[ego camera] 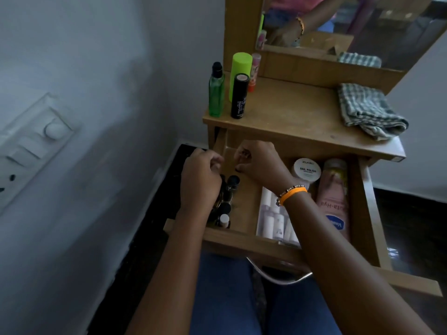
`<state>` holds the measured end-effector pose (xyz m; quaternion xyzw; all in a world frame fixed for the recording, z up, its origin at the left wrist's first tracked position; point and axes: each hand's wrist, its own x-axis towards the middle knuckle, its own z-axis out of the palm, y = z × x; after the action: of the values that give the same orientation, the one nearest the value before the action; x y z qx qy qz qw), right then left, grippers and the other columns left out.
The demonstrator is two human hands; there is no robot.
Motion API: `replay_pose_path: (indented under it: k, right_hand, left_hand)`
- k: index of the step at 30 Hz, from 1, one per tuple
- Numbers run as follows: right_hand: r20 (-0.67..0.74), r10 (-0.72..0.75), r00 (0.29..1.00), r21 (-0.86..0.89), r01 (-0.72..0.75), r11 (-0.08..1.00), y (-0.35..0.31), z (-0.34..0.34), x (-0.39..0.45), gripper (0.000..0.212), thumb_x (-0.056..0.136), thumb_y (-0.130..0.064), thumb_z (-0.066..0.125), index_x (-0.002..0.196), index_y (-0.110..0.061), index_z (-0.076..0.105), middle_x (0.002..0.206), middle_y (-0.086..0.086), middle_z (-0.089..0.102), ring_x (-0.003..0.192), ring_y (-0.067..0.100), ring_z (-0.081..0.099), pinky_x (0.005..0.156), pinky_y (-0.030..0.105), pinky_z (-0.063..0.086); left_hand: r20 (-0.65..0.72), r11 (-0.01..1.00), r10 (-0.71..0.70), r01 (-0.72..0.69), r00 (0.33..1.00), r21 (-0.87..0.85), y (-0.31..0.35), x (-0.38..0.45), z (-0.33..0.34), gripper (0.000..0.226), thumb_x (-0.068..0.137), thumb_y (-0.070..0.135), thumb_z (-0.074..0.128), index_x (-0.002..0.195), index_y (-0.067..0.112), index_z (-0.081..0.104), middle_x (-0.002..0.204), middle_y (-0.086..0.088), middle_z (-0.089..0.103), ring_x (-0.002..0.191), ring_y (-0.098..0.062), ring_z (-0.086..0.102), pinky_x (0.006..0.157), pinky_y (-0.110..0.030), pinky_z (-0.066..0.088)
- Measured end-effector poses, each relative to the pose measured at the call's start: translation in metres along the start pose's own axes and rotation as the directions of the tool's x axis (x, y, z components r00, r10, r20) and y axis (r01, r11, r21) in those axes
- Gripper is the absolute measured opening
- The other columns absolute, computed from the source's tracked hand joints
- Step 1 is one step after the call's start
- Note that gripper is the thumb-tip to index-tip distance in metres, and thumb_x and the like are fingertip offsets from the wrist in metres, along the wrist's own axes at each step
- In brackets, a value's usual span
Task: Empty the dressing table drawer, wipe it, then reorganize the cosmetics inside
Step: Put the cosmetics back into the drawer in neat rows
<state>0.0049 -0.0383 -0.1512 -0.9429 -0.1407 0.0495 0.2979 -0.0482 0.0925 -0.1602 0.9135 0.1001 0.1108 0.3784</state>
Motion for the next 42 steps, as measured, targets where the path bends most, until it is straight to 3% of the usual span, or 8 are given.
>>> replay_pose_path:
  k: [3, 13, 21, 23, 26, 31, 38, 42]
  right_hand:
    - [0.075, -0.051, 0.996, 0.047, 0.048, 0.998, 0.000, 0.006, 0.007, 0.021, 0.073, -0.004, 0.071, 0.093, -0.010, 0.070, 0.095, 0.009, 0.071, 0.093, 0.019, 0.065, 0.081, 0.027, 0.051]
    - [0.283, -0.042, 0.958, 0.256, -0.033, 0.966, 0.010, 0.015, 0.011, 0.027, 0.080, 0.005, 0.064, 0.106, 0.002, 0.067, 0.104, 0.018, 0.069, 0.090, 0.015, 0.060, 0.068, 0.002, 0.044]
    - [0.264, -0.024, 0.964, 0.323, -0.065, 0.944, 0.012, 0.014, 0.011, 0.021, 0.081, 0.000, 0.065, 0.101, 0.001, 0.069, 0.101, 0.020, 0.070, 0.086, 0.014, 0.060, 0.075, 0.014, 0.049]
    - [0.224, -0.011, 0.975, 0.312, -0.061, 0.948, 0.007, 0.008, 0.007, 0.018, 0.082, -0.004, 0.066, 0.099, -0.003, 0.070, 0.096, 0.014, 0.071, 0.083, 0.010, 0.061, 0.077, 0.020, 0.051]
    - [0.065, -0.010, 0.998, 0.432, -0.019, 0.902, -0.005, -0.015, -0.002, 0.007, 0.086, -0.008, 0.063, 0.089, -0.010, 0.068, 0.075, 0.000, 0.066, 0.063, 0.001, 0.060, 0.060, 0.012, 0.051]
    - [-0.445, 0.088, 0.891, 0.457, 0.141, 0.878, -0.027, -0.042, 0.017, 0.018, 0.084, -0.021, 0.067, 0.099, -0.020, 0.057, 0.063, -0.010, 0.050, 0.057, 0.002, 0.046, 0.053, 0.012, 0.038]
    - [-0.417, 0.174, 0.892, 0.316, -0.037, 0.948, -0.029, -0.025, 0.051, 0.041, 0.078, -0.033, 0.069, 0.114, -0.015, 0.058, 0.065, -0.013, 0.040, 0.057, 0.001, 0.037, 0.051, 0.021, 0.027]
    - [-0.549, 0.127, 0.826, 0.349, 0.089, 0.933, -0.022, -0.022, 0.027, 0.032, 0.079, -0.031, 0.068, 0.106, -0.016, 0.060, 0.080, 0.001, 0.057, 0.068, 0.010, 0.050, 0.057, 0.024, 0.040]
  left_hand:
    - [0.024, 1.000, 0.012, -0.013, 1.000, 0.005, 0.000, 0.000, 0.000, 0.018, 0.090, 0.003, 0.054, 0.098, 0.012, 0.067, 0.107, -0.003, 0.059, 0.084, -0.005, 0.050, 0.057, -0.007, 0.032]
    - [0.045, 1.000, -0.024, 0.025, 0.999, -0.018, -0.001, 0.001, 0.003, 0.022, 0.089, 0.001, 0.056, 0.102, 0.015, 0.067, 0.107, -0.002, 0.056, 0.087, -0.007, 0.052, 0.059, -0.007, 0.033]
    - [0.067, 1.000, -0.017, 0.018, 0.998, -0.003, -0.002, 0.002, 0.003, 0.017, 0.088, 0.004, 0.059, 0.100, 0.014, 0.067, 0.108, -0.003, 0.055, 0.088, -0.008, 0.051, 0.059, -0.008, 0.032]
    - [0.068, 1.000, -0.009, 0.008, 0.998, 0.005, -0.003, 0.002, 0.004, 0.015, 0.089, 0.006, 0.059, 0.098, 0.014, 0.067, 0.107, -0.002, 0.054, 0.088, -0.007, 0.050, 0.059, -0.008, 0.032]
    - [0.058, 1.000, 0.005, -0.004, 0.998, -0.002, -0.005, 0.003, 0.004, 0.013, 0.089, 0.006, 0.057, 0.094, 0.013, 0.067, 0.102, 0.000, 0.056, 0.077, -0.001, 0.048, 0.057, -0.006, 0.031]
    - [0.069, 1.000, -0.016, 0.017, 0.997, -0.016, -0.004, 0.004, 0.005, 0.015, 0.091, 0.009, 0.055, 0.093, 0.017, 0.067, 0.101, 0.003, 0.059, 0.069, 0.008, 0.047, 0.054, -0.003, 0.034]
    - [0.066, 1.000, 0.006, -0.004, 0.998, -0.021, -0.003, 0.003, 0.004, 0.022, 0.091, 0.003, 0.051, 0.094, 0.017, 0.067, 0.105, 0.000, 0.062, 0.081, 0.001, 0.051, 0.059, -0.006, 0.031]
    - [0.037, 1.000, 0.023, -0.022, 0.999, -0.020, -0.005, 0.003, 0.005, 0.026, 0.090, 0.000, 0.048, 0.094, 0.017, 0.068, 0.104, -0.002, 0.061, 0.090, -0.008, 0.057, 0.064, -0.010, 0.036]
